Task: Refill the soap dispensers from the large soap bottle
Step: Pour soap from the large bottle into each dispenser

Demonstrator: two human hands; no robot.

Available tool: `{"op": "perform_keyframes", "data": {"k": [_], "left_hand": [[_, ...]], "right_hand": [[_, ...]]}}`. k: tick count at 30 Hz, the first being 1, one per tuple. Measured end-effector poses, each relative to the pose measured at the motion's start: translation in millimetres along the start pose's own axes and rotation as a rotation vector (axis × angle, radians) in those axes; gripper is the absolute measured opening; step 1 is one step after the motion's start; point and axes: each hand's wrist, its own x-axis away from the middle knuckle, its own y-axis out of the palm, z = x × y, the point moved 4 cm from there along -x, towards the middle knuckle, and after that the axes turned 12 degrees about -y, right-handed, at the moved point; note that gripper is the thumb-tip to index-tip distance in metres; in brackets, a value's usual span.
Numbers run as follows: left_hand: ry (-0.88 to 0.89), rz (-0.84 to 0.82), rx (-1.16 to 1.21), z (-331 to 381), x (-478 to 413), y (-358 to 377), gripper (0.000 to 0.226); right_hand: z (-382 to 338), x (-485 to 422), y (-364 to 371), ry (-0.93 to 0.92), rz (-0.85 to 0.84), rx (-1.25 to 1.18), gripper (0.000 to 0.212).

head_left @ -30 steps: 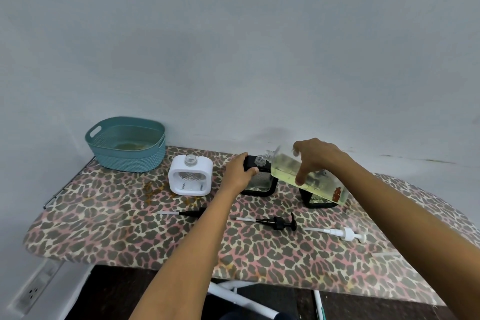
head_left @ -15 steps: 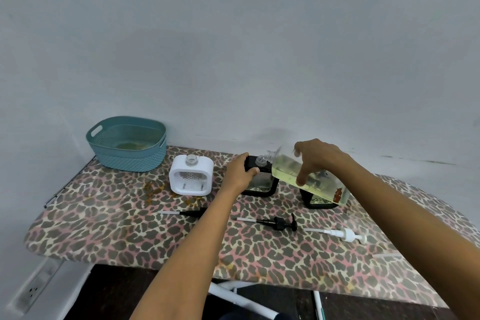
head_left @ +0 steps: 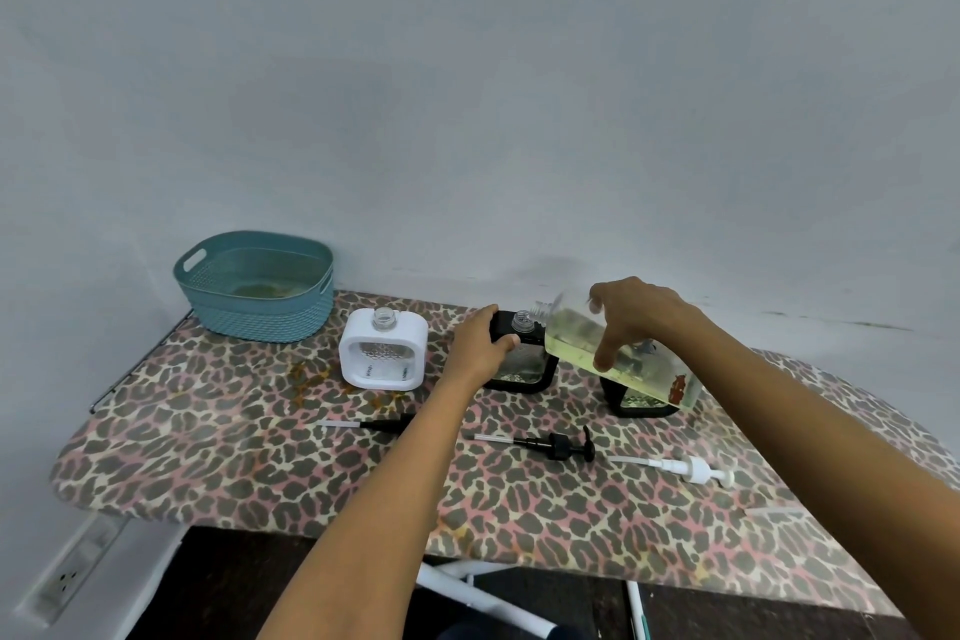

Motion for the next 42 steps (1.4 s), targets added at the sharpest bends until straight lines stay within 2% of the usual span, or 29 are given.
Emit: {"op": "perform_keyframes", "data": {"k": [42], "left_hand": [[-0.007, -0.011, 0.023, -0.8, 0.7, 0.3, 0.060]], "right_hand": [[-6.5, 0.9, -5.3, -0.005, -0.015, 0.051, 0.082]]}}
